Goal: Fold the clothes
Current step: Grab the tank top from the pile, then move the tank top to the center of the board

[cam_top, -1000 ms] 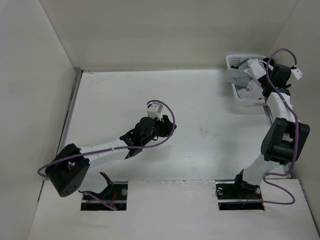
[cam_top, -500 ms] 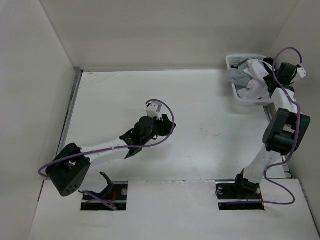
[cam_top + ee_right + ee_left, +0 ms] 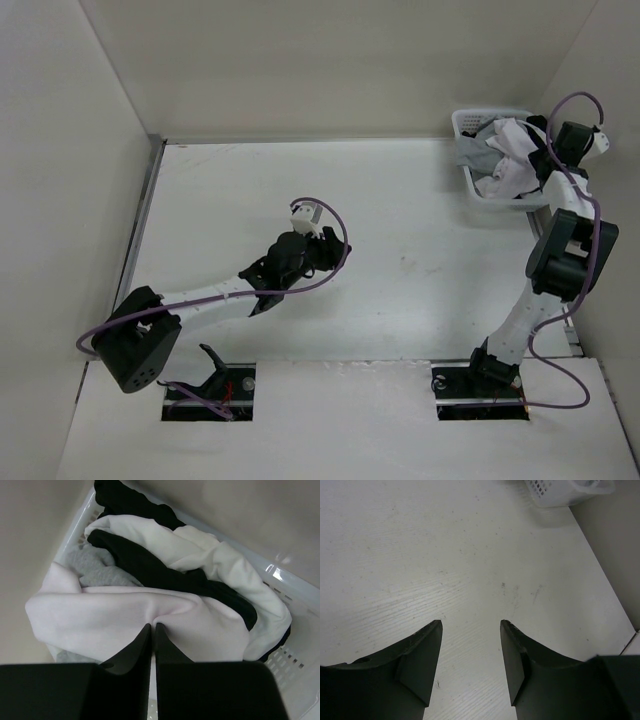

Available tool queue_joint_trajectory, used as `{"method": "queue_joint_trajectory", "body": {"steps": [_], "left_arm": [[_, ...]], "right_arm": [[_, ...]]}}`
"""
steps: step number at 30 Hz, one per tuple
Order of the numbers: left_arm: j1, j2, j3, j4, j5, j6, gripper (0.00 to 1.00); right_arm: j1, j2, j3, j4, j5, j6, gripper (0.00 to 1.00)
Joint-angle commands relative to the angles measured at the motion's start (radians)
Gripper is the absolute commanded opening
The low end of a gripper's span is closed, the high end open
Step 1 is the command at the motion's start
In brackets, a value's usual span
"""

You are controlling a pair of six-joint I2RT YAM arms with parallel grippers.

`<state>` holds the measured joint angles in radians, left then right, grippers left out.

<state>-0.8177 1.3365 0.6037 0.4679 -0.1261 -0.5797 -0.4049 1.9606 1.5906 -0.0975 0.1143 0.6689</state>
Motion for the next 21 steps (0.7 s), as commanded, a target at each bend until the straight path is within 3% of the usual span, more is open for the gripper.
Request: {"method": "queue_joint_trajectory", "body": {"steps": [1,5,10,17,21], "left_arm": [[0.01,-0.008,-0.009,0.054,0.011,0.011,0.48],[0.012,-0.025,-0.004,0.048,0.006,0.011,0.48],[0.021,-0.082,0.002,0.025,-0.007,0.006,0.47],[0.077,-0.27,0.008,-0.103,-0.093,-0.003,0.47],[0.145,-0.4,-0.024,-0.184,-0.15,-0.049,0.47]], "right_arm": [[-0.004,-0.058,-0.004,0.071,-0.022,0.032,0.03],[0.01,-0.25,-0.125,0.209,-0.033,0.04,0.02],[0.12,-0.538,-0.193,0.237,-0.065,0.032,0.02],[0.454,-0.851,-0.285,0.161,-0.116,0.011,0.04],[0.686,-0.985,-0.438,0.136,-0.093,0.017,0.07]]}}
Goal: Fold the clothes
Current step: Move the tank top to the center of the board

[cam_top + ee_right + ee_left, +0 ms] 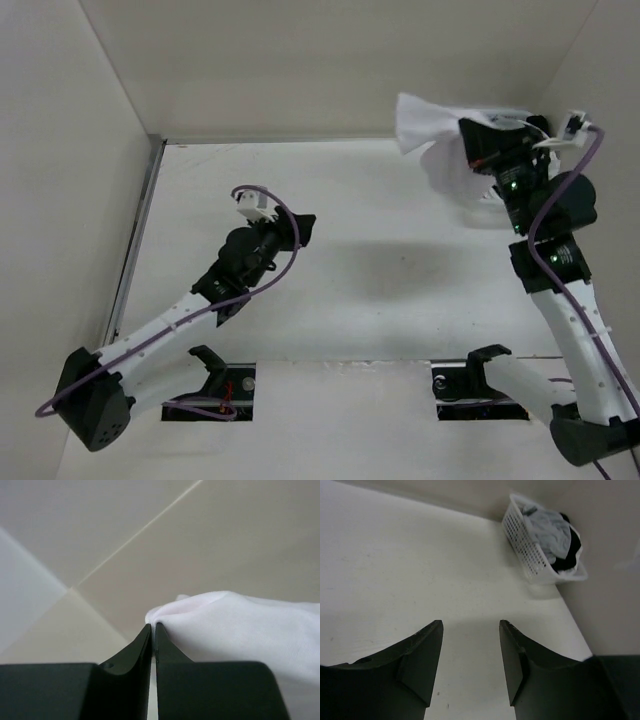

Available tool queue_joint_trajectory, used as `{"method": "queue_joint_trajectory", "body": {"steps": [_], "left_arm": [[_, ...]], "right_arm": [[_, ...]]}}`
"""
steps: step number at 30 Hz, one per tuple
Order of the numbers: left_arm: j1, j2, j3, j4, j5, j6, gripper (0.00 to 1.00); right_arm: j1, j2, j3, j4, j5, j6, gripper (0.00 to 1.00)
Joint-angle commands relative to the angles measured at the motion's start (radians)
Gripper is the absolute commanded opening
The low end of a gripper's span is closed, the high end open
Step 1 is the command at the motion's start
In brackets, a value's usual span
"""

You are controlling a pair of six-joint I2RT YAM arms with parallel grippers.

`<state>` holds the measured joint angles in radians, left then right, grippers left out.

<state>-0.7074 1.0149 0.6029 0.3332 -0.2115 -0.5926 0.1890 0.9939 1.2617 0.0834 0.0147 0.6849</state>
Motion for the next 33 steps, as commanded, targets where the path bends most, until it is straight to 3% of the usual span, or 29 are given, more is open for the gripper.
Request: {"method": "queue_joint_trajectory", "body": {"steps": [1,6,9,12,16,19,21,25,29,31,33], "left_arm": [[0.053,-0.107,-0.037,-0.062,-0.066,-0.053,0.47],[0.154,-0.193,-0.106,-0.163,-0.039,-0.09,0.49],[0.213,-0.199,-0.153,-0.221,-0.02,-0.116,0.5],[0.257,-0.165,-0.176,-0.253,0.02,-0.136,0.5],[0.218,-0.116,-0.206,-0.252,0.064,-0.13,0.46],[0.138,-0.067,-0.225,-0.25,0.06,-0.115,0.46],[0.092,-0.01,-0.229,-0.228,0.064,-0.113,0.47],[-0.022,0.091,-0.207,-0.215,0.066,-0.108,0.41],[-0.123,0.091,-0.239,-0.252,-0.009,-0.099,0.32],[-0.169,0.071,-0.247,-0.25,-0.048,-0.087,0.33],[-0.201,0.071,-0.229,-0.238,-0.066,-0.075,0.43]], "right_arm": [[0.135,-0.038,-0.155,-0.056,0.005,0.008,0.09],[0.281,-0.009,-0.384,-0.12,0.005,0.05,0.22],[0.322,0.096,-0.462,-0.116,-0.018,0.03,0.51],[0.361,0.101,-0.554,-0.093,0.034,0.044,0.62],[0.433,0.026,-0.705,-0.129,0.192,0.151,0.56],[0.508,-0.018,-0.771,-0.249,0.324,0.278,0.48],[0.566,-0.023,-0.779,-0.354,0.402,0.356,0.47],[0.644,-0.009,-0.76,-0.569,0.458,0.488,0.47],[0.753,-0.026,-0.794,-0.64,0.465,0.637,0.47],[0.769,-0.021,-0.809,-0.637,0.465,0.665,0.47],[0.77,-0.005,-0.811,-0.629,0.465,0.671,0.47]]}}
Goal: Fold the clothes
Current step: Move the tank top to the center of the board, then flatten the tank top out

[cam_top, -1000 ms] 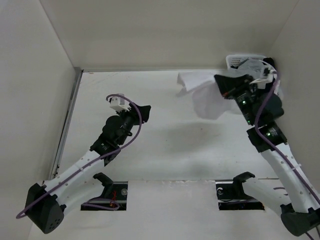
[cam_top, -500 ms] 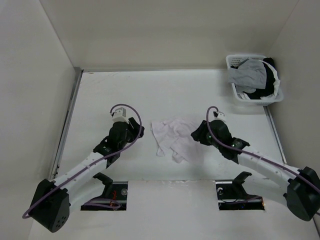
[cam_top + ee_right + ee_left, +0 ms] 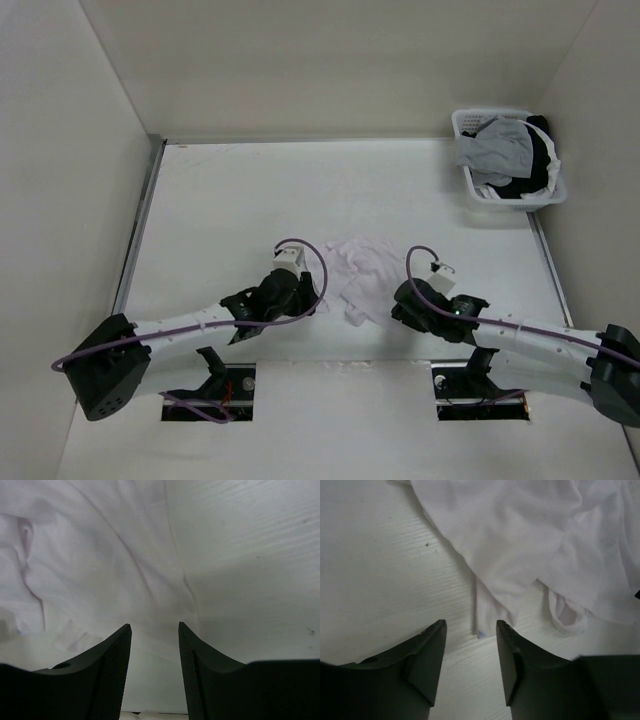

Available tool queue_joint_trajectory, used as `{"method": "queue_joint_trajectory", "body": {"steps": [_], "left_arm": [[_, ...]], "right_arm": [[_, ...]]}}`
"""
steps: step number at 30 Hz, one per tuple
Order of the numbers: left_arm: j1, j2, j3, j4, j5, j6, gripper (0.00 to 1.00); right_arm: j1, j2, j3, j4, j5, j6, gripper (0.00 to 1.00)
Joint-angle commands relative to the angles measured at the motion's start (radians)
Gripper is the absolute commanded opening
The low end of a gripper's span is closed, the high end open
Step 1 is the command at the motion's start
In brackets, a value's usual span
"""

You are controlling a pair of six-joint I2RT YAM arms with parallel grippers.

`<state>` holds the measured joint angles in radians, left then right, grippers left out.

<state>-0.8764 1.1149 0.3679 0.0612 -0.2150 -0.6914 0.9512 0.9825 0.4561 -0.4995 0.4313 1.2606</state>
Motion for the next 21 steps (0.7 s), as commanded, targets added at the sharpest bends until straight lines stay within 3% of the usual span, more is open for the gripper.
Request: {"method": "queue_joint_trajectory", "body": {"steps": [1,8,14,18,19,21], "left_arm": [[-0.034,-0.018,0.019,0.046,-0.066,0.026,0.47],[0.049,0.18,0.088,0.212,-0.043,0.049,0.49],[0.09,0.301,0.16,0.344,0.011,0.033,0.47],[0.109,0.381,0.218,0.388,0.037,0.026,0.3],[0.119,0.396,0.233,0.393,0.049,0.017,0.21],[0.144,0.39,0.246,0.393,0.068,-0.009,0.07]], "right_arm": [[0.008,0.016,-0.002,-0.045,0.047,0.097,0.47],[0.016,0.03,0.0,-0.071,0.044,0.123,0.51],[0.025,0.057,0.024,-0.122,0.035,0.141,0.49],[0.03,0.097,0.039,-0.085,0.021,0.132,0.3],[0.021,0.113,0.039,-0.048,0.012,0.109,0.19],[-0.016,0.134,0.05,0.03,0.0,0.03,0.08]]}}
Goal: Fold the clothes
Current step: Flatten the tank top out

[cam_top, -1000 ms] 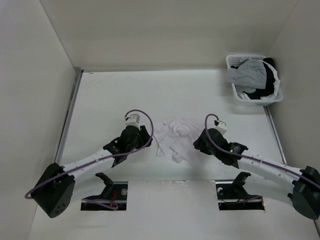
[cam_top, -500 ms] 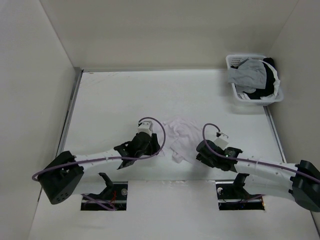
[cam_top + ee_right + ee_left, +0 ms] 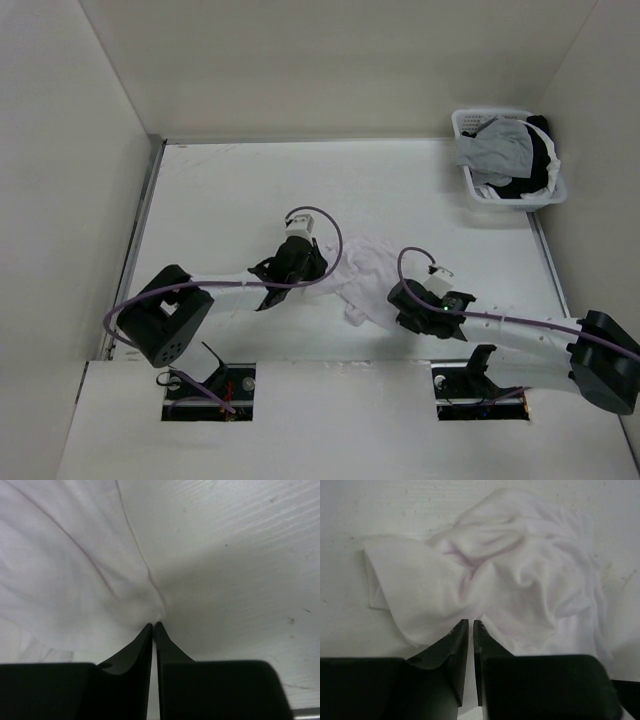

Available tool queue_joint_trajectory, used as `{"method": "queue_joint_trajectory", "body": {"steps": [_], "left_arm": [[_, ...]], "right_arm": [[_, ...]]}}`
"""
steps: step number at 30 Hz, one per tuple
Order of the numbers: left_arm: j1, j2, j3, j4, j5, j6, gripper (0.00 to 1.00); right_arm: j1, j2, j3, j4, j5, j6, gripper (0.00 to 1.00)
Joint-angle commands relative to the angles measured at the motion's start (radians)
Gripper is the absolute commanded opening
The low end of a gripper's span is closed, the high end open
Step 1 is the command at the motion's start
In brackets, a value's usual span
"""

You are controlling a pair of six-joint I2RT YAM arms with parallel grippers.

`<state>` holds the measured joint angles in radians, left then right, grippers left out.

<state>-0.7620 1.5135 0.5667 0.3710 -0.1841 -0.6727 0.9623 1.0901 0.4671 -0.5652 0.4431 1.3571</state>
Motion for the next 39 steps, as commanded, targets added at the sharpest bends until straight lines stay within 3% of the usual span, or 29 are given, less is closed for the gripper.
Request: {"method": "queue_joint_trajectory", "body": {"steps": [1,9,13,17,21,24,27,34,39], "left_arm": [[0.045,-0.031,0.044,0.083,0.041,-0.043,0.05],[0.207,-0.257,-0.005,0.037,0.127,-0.137,0.03],[0.232,-0.276,-0.014,-0.03,0.127,-0.137,0.08],[0.159,-0.378,-0.138,-0.115,0.057,-0.048,0.17],[-0.013,-0.533,-0.247,-0.234,-0.047,-0.014,0.24],[-0.148,-0.576,-0.257,-0.282,-0.147,-0.019,0.37],[-0.201,-0.521,-0.223,-0.244,-0.213,-0.01,0.47],[-0.106,-0.218,-0.142,-0.037,-0.201,0.002,0.46],[-0.064,-0.151,-0.148,0.147,-0.094,-0.03,0.46]], "right_arm": [[-0.053,0.031,0.045,0.137,-0.006,-0.113,0.05],[-0.286,-0.013,0.16,0.294,0.016,-0.473,0.01],[-0.32,-0.051,0.206,0.291,-0.023,-0.529,0.03],[-0.337,-0.056,0.153,0.312,-0.055,-0.515,0.03],[-0.371,-0.056,0.094,0.361,-0.076,-0.51,0.03],[-0.391,-0.061,0.079,0.393,-0.099,-0.512,0.03],[-0.392,-0.052,0.073,0.416,-0.121,-0.51,0.03],[-0.366,-0.048,0.044,0.435,-0.129,-0.487,0.04],[-0.34,-0.047,0.021,0.452,-0.139,-0.471,0.04]]}}
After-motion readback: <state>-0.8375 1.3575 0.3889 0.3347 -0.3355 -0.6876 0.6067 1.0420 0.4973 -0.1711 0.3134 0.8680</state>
